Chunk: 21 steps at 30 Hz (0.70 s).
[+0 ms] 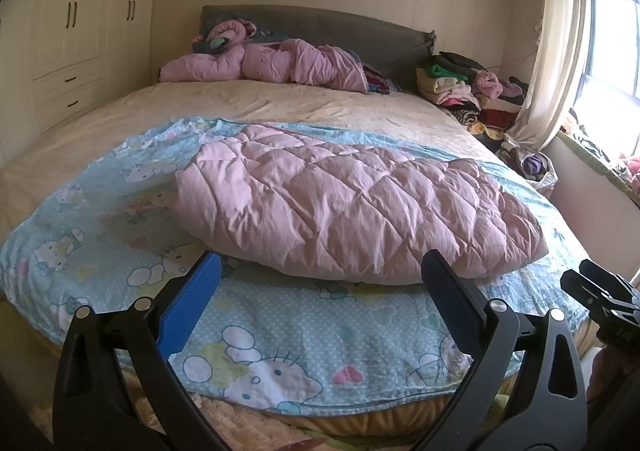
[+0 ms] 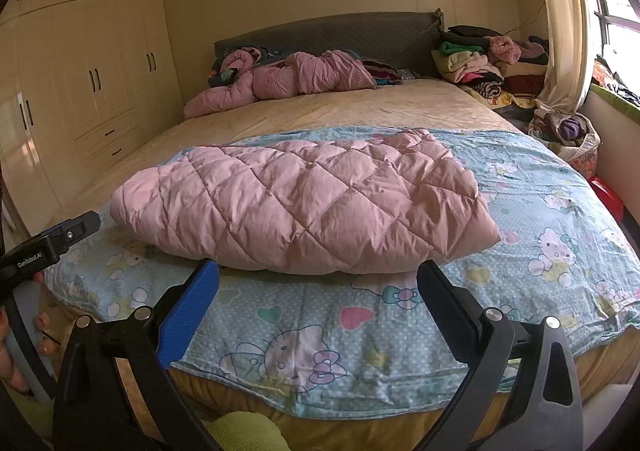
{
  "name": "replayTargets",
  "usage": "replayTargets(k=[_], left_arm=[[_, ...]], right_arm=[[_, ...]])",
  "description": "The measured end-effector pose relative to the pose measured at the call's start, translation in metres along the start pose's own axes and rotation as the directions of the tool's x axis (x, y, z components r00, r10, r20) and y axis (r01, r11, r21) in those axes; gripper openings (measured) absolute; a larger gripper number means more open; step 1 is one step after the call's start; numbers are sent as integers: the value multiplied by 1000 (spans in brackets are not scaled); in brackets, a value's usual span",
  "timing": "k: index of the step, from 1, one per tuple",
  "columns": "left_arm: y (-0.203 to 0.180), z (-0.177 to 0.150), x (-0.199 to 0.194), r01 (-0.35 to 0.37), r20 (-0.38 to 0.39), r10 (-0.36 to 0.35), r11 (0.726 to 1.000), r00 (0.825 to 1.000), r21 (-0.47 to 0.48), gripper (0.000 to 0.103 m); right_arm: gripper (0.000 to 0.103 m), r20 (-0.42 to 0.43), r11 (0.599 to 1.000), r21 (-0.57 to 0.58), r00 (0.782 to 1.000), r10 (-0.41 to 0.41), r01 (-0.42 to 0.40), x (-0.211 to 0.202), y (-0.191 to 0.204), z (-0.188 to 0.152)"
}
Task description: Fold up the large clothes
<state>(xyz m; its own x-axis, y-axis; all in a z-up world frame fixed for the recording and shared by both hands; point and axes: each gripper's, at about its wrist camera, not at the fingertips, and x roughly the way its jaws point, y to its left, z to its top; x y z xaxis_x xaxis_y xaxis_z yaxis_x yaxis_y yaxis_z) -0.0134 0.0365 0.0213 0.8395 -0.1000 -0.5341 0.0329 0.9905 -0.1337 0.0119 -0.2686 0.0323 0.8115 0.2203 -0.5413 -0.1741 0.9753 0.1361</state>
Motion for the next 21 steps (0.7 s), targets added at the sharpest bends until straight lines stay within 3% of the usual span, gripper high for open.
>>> replayTargets(k=[21], left_arm=[[1, 0, -1, -8, -2, 8, 1000, 1000, 0, 94]], right_arm=[[99, 1, 1000, -2, 1000, 2, -2, 0, 1, 0]])
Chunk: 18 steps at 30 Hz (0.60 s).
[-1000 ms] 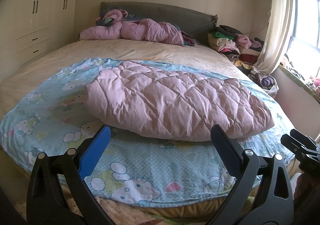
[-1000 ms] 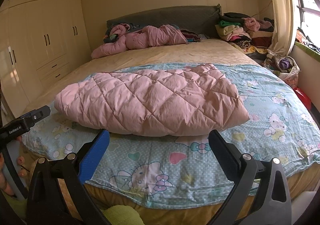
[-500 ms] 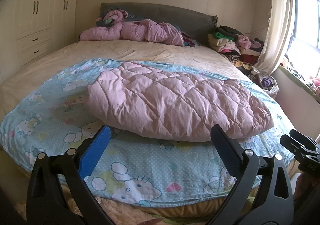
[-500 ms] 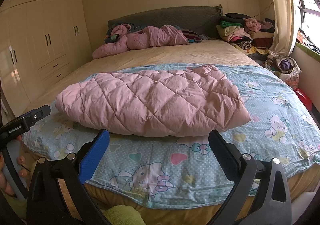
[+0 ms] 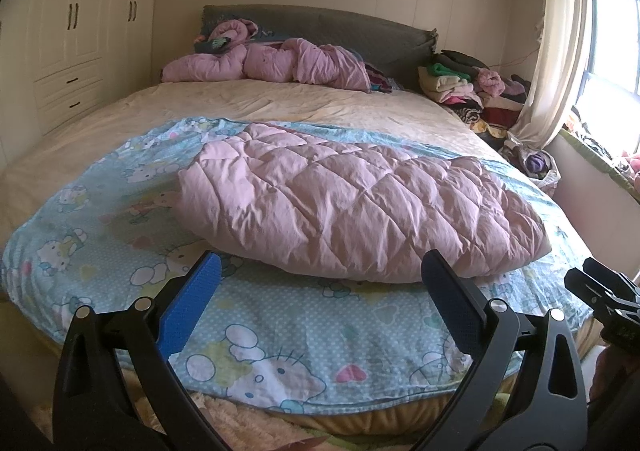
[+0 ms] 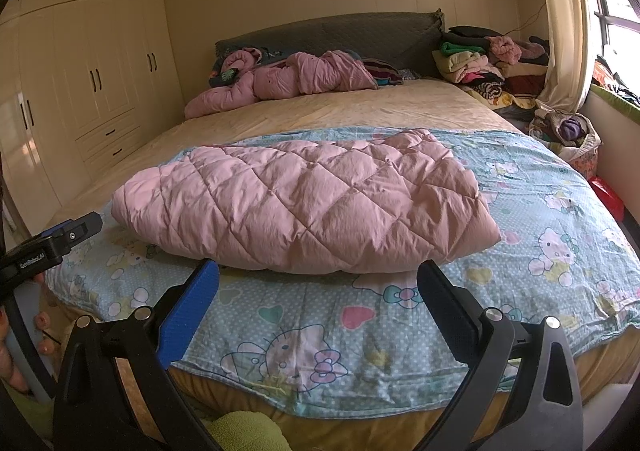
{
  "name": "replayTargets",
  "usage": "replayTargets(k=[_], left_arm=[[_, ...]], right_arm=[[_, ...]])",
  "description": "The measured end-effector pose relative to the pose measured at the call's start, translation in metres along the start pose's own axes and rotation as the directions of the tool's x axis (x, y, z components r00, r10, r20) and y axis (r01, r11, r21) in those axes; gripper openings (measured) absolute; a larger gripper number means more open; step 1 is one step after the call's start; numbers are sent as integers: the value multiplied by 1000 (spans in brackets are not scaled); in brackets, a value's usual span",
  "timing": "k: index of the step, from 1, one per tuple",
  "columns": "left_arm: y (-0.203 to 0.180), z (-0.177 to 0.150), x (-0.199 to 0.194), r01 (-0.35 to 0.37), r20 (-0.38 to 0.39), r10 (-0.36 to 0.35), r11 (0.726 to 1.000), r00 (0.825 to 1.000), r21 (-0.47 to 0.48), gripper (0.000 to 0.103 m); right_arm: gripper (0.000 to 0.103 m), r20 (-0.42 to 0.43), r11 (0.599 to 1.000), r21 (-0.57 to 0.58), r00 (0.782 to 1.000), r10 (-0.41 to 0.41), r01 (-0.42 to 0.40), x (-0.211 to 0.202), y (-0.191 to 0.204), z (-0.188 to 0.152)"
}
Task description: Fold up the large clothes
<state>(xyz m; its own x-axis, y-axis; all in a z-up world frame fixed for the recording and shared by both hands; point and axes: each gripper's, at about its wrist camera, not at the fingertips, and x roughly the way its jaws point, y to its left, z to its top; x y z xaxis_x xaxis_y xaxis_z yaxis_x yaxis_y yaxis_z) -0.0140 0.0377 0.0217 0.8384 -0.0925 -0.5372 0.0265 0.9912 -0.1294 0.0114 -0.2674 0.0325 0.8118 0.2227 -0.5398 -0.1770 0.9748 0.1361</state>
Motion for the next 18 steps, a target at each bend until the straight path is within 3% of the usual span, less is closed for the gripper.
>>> replayTargets(k=[18], left_arm=[[1, -1, -1, -6, -4, 7, 1000, 1000, 3, 94]], right_arm=[[99, 0, 1000, -1, 1000, 0, 0, -1, 0, -1]])
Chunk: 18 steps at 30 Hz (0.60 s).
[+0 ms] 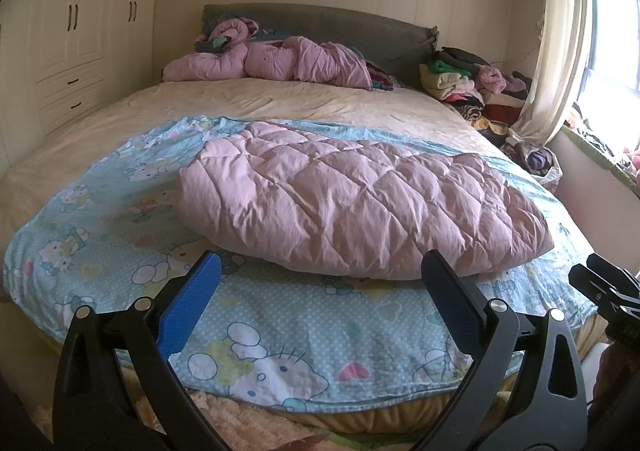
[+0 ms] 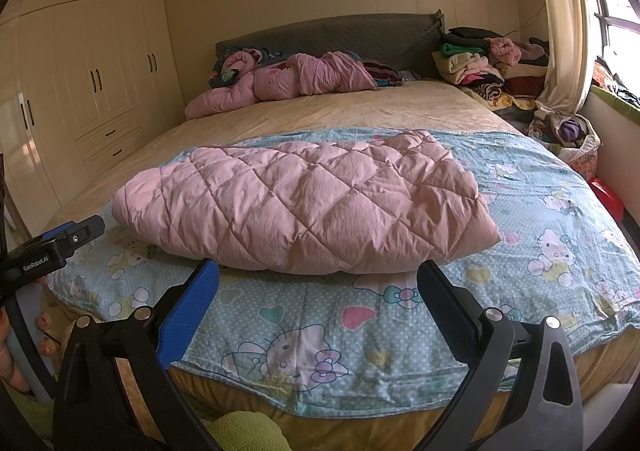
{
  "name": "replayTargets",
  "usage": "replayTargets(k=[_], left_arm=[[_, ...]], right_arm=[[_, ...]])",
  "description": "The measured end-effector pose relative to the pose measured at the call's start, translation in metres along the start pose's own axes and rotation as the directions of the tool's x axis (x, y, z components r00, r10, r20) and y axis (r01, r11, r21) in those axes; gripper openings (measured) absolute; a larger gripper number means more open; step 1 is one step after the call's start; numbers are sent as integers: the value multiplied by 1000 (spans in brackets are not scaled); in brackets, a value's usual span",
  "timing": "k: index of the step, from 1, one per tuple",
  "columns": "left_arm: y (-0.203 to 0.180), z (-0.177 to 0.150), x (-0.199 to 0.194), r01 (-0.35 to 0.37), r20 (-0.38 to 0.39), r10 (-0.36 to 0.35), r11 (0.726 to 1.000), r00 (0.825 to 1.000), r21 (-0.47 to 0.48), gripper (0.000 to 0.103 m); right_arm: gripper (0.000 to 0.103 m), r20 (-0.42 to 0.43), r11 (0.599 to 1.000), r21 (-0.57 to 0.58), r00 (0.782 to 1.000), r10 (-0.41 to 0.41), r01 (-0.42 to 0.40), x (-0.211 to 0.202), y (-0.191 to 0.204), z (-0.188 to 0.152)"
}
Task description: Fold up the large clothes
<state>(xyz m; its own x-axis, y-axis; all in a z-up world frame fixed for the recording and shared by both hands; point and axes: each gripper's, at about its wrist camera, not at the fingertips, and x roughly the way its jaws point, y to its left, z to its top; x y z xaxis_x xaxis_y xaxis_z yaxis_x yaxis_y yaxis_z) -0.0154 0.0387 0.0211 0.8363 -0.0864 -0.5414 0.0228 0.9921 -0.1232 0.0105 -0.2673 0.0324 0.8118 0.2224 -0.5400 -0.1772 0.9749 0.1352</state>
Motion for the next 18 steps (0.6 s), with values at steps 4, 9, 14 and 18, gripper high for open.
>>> replayTargets(k=[4, 9, 14, 18], left_arm=[[-1, -1, 1, -6, -2, 6, 1000, 1000, 8, 94], [-1, -5, 4, -32, -9, 32, 999, 999, 30, 94], [11, -10, 8, -60, -38, 61, 998, 997, 27, 94], [46, -9, 15, -97, -83, 95, 995, 992, -28, 94]], right_arm=[[99, 0, 1000, 1, 1000, 0, 0, 1, 0, 0], [99, -6, 1000, 4, 1000, -18, 18, 0, 0, -1], [99, 2, 997, 29, 998, -66, 66, -4, -6, 0], [99, 14, 974, 125, 982, -190, 187, -14, -42, -8]])
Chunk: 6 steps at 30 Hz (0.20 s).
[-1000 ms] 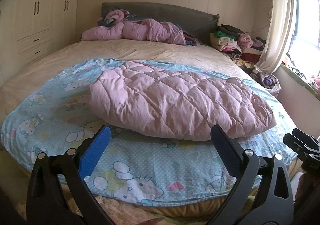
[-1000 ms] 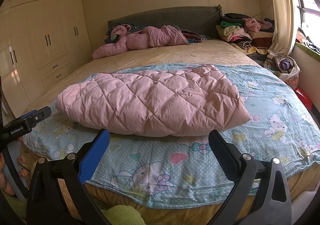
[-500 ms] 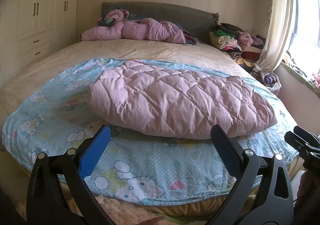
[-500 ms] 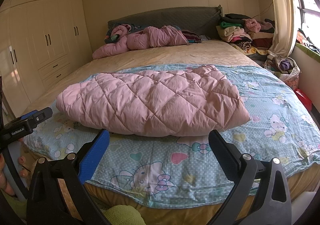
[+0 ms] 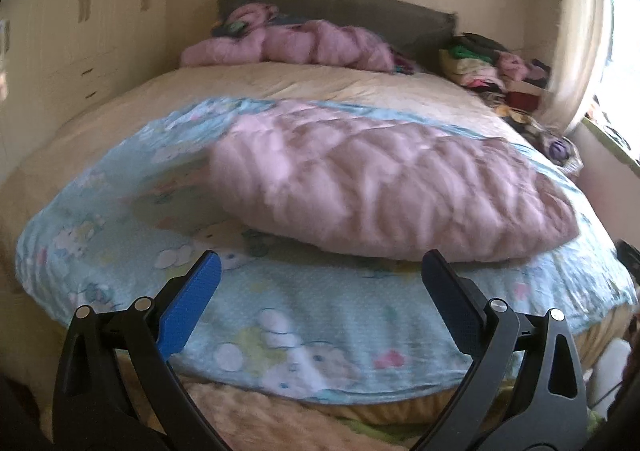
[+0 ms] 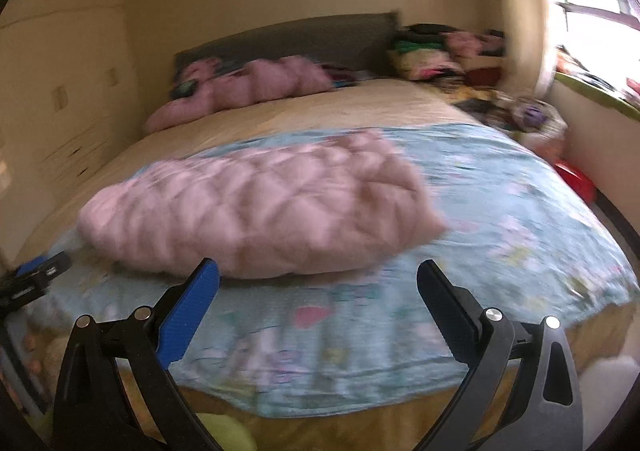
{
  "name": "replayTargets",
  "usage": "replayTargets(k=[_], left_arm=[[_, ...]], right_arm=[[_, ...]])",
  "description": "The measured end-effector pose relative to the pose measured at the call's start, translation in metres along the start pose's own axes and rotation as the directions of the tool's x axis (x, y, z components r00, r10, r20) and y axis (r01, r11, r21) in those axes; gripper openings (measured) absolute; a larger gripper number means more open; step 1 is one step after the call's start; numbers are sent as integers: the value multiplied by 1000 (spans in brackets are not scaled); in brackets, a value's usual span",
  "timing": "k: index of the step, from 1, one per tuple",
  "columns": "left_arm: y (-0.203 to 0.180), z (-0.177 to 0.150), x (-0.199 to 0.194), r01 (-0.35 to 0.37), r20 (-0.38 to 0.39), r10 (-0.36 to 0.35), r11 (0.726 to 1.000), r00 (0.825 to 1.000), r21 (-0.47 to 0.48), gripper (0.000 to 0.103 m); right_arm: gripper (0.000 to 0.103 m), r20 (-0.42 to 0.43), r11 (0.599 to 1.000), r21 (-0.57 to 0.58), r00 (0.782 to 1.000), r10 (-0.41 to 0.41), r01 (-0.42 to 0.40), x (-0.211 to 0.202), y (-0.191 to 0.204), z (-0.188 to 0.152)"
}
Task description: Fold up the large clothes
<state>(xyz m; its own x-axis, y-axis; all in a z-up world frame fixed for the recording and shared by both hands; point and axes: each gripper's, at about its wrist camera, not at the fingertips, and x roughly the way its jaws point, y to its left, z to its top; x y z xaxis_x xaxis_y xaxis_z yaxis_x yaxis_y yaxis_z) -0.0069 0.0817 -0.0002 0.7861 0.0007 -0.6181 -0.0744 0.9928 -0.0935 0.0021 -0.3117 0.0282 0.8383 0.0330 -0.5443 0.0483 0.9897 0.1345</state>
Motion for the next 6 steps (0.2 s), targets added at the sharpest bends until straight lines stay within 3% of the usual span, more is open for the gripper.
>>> replayTargets(k=[2, 3, 5, 6], left_arm=[[30, 9, 11, -33, -33, 32, 999, 999, -30, 94], [58, 17, 18, -82, -44, 79, 995, 996, -58, 94], [107, 28, 30, -191, -68, 186, 977, 980, -94, 94], [144, 34, 37, -270, -89, 260, 955, 961, -124, 94]], right_arm=[[99, -23, 990, 83, 993, -115, 117, 0, -41, -7], [99, -34, 978, 114, 985, -170, 173, 0, -60, -12], [99, -98, 904, 212, 928, -359, 372, -4, -129, -32], [99, -136, 856, 255, 894, -428, 449, -7, -158, -43]])
